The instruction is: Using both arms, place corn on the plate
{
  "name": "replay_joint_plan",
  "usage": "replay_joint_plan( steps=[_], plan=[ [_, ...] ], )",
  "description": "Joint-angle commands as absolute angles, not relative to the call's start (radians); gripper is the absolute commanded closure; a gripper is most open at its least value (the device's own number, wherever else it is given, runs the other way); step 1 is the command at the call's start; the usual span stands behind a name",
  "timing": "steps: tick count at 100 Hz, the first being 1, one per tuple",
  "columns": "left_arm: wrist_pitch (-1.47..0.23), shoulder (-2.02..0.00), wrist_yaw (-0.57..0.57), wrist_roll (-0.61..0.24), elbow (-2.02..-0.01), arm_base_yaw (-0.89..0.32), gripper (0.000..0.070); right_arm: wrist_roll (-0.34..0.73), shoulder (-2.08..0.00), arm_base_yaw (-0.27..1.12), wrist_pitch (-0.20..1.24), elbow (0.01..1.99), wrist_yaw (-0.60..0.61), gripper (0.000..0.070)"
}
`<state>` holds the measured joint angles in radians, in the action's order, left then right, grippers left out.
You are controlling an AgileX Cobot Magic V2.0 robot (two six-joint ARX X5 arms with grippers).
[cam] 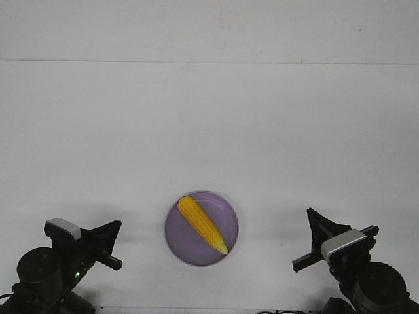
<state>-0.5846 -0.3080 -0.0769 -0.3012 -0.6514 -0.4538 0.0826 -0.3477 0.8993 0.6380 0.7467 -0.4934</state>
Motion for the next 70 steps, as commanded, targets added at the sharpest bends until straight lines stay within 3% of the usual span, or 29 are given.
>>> replay_joint_plan(
  steps=[1, 24, 35, 58, 70],
  plan=[
    [-0.575, -0.310, -0.075, -0.288, -0.657, -0.458, 0.0686, 0.089, -0.353, 0.909, 0.626, 0.753, -0.498, 0.0688],
    [-0.575, -0.310, -0.074, -0.286, -0.657, -0.458, 0.0688, 0.089, -0.353, 0.910, 0.626, 0.753, -0.498, 0.0688],
    [-0.577, -0.307, -0.027, -0.197, -0.657, -0.457, 0.0687, 0.089, -0.353, 0.910, 0.626, 0.753, -0.498, 0.0688],
    [-0.574, -0.306, -0.019, -0.193, -0.657, -0.454, 0.0687, 0.089, -0.353, 0.910, 0.626, 0.753, -0.498, 0.0688],
    [-0.541, -0.304, -0.019, -0.047, -0.643, -0.384, 0.0687, 0.089, -0.353, 0.910, 0.626, 0.753, -0.498, 0.0688]
  ],
)
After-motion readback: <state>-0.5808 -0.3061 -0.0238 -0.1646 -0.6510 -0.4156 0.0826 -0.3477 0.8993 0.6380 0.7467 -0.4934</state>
